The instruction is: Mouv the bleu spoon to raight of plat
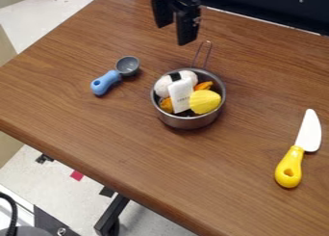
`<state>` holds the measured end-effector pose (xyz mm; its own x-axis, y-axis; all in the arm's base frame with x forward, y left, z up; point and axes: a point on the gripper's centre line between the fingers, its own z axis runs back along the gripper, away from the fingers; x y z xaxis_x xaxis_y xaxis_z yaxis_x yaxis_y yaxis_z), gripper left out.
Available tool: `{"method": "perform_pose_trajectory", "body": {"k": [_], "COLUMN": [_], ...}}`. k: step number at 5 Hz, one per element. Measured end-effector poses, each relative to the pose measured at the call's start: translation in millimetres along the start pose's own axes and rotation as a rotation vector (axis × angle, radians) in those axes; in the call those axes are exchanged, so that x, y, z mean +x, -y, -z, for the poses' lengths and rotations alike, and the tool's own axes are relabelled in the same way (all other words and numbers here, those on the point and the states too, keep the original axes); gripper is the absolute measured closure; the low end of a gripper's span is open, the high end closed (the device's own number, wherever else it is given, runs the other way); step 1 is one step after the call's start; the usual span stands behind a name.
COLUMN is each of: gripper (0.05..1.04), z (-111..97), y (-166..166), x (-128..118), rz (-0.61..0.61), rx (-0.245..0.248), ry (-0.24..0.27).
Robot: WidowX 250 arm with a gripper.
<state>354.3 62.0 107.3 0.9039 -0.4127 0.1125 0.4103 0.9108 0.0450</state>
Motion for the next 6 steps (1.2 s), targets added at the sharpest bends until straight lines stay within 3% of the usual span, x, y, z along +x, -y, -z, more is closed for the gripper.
{"method": "perform_pose_trajectory", "body": {"k": [2, 3, 4, 6], "gripper": [0.083, 0.083, 0.083, 0.083], "z": [-3.1, 8.6, 16.9, 38.6], "y": [-53.1, -64.6, -69.3, -45.7], "x": [-43.9, -63.5, -75.2, -97.0], "rz": [0.017, 0.015, 0.032, 0.084], "rx": [0.0, -0.006, -0.007, -0.082], "ry": [0.01, 0.003, -0.003, 0.02]}}
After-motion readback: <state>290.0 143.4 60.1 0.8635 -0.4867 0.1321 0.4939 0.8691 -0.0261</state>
